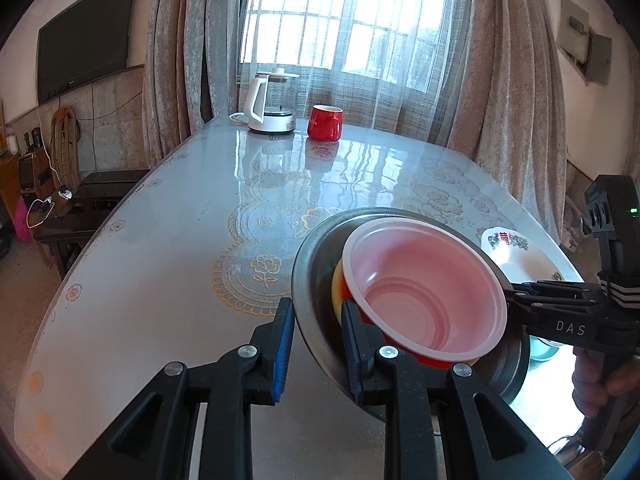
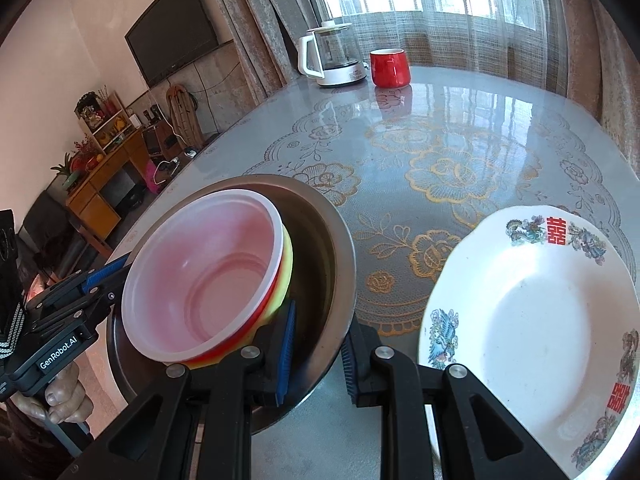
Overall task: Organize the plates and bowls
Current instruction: 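Close the right gripper on the steel bowl rim, then lift the steel bowl with nested bowls and carry it over the plate stack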
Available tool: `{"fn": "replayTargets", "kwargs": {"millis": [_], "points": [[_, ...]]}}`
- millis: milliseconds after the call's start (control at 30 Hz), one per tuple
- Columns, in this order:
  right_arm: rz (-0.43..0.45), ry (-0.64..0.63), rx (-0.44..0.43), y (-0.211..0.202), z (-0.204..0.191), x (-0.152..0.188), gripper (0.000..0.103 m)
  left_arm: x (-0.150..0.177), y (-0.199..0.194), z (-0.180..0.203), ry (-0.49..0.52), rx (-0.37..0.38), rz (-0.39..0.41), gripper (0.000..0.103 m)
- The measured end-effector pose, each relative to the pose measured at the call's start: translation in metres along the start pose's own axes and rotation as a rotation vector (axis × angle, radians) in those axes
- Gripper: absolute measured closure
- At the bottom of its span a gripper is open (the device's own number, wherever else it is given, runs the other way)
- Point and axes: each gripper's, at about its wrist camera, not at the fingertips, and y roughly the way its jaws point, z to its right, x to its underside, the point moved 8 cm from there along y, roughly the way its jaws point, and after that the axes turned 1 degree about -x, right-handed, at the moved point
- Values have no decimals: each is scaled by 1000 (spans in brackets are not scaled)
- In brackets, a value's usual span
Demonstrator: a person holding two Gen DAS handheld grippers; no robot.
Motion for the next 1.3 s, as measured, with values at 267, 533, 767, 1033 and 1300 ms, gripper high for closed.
{"fn": "replayTargets", "kwargs": {"millis": [267,533,767,1033,1300], "points": [[47,33,6,-23,12,-2,81,-10,-4,21,18,34,13,80],[81,66,21,-43,27,-2,81,-18,-3,45,32,74,13,79],[113,99,39,-61,45,0,81,-24,-1,72,66,101,14,79],[143,144,66,-82,70,9,81,-29,1,104,115,132,13,78],[184,189,104,-108,98,12,81,-39,10,143,155,182,5,78]]}}
